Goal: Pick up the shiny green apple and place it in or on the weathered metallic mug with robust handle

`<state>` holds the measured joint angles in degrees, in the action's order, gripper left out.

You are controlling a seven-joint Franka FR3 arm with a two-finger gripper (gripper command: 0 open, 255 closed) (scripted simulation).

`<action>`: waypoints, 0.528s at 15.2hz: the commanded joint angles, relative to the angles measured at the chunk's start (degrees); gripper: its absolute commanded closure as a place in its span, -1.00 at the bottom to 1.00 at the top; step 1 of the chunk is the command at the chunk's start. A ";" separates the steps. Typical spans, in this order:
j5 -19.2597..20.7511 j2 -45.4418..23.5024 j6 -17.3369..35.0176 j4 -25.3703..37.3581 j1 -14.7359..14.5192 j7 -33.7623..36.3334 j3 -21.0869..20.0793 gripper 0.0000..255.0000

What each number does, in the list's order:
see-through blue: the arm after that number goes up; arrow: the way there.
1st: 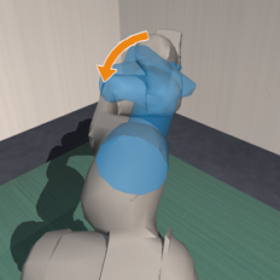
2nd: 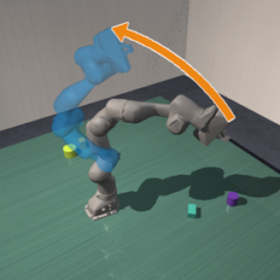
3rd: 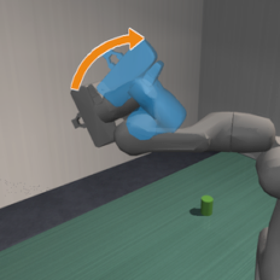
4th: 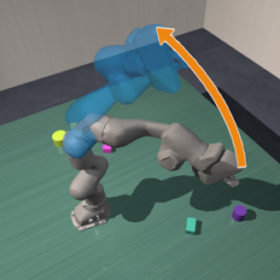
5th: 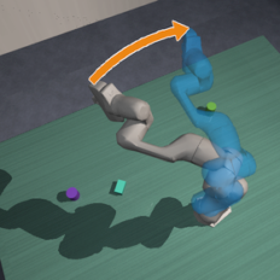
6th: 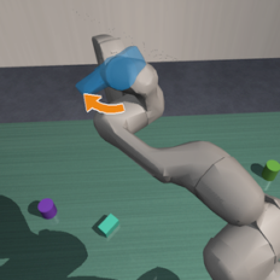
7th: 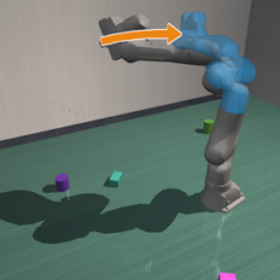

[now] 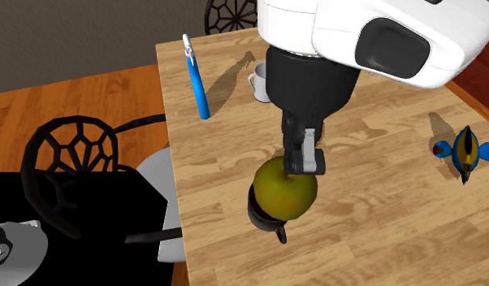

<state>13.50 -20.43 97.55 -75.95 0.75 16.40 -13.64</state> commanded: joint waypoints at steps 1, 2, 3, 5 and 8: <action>-0.02 0.32 1.81 -2.09 0.21 0.20 0.03 1.00; -0.01 0.40 2.61 -2.97 0.27 0.32 0.05 1.00; 0.00 0.46 3.39 -3.83 0.33 0.44 0.06 1.00; 0.05 0.53 4.94 -5.47 0.44 0.68 0.09 1.00; 0.14 0.54 6.89 -7.45 0.56 0.99 0.13 1.00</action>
<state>13.61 -19.86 103.96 -83.02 1.30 17.31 -13.51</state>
